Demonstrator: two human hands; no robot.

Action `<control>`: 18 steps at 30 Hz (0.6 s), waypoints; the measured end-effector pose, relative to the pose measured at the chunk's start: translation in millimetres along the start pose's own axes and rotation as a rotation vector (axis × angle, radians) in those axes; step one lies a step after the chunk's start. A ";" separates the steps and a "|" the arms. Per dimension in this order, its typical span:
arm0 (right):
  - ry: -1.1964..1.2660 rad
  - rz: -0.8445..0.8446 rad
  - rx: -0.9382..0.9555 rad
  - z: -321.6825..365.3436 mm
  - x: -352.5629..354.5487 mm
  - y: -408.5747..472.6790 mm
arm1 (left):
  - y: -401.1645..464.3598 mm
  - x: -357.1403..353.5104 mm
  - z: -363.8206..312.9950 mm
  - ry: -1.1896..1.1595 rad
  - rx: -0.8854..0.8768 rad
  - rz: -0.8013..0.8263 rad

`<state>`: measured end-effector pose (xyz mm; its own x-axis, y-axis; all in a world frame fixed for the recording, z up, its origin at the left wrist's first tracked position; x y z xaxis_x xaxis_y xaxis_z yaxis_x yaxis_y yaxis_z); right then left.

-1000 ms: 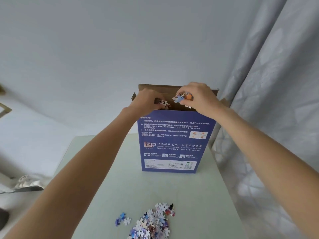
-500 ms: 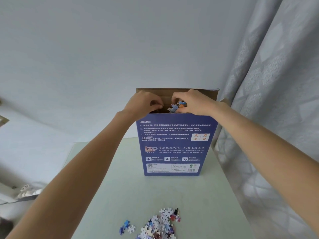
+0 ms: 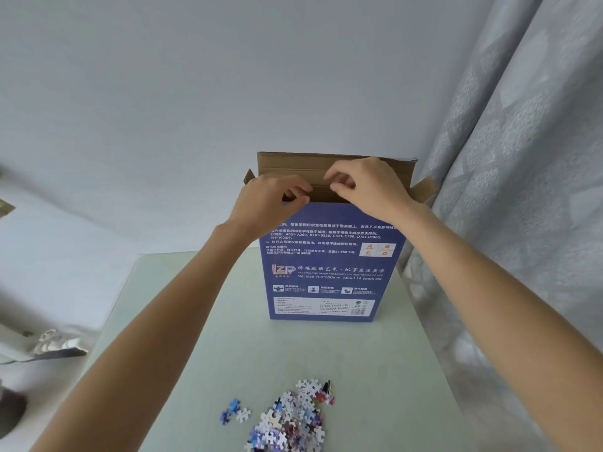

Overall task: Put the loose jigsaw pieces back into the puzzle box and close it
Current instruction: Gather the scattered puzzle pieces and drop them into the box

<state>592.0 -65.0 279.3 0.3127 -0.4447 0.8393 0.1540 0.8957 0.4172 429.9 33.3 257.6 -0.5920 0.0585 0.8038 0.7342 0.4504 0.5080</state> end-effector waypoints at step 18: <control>0.055 0.733 -0.485 -0.8 -248.0 -250.0 | -308.3 -126.8 59.6 0.070 0.894 0.716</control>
<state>476.7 -178.6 -33.4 0.5317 0.2317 0.8146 0.2744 0.8628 -0.4245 258.8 -59.9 -19.4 -0.0938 0.5196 0.8492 0.3797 0.8072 -0.4520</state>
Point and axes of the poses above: each hand's wrist, its own y-axis towards the middle knuckle, its own x-axis out of the back of the hand, z = x × y, the point moved 2 cm from there along y, towards the middle knuckle, and after that the axes turned 4 degrees about y, right-handed, at the moved point
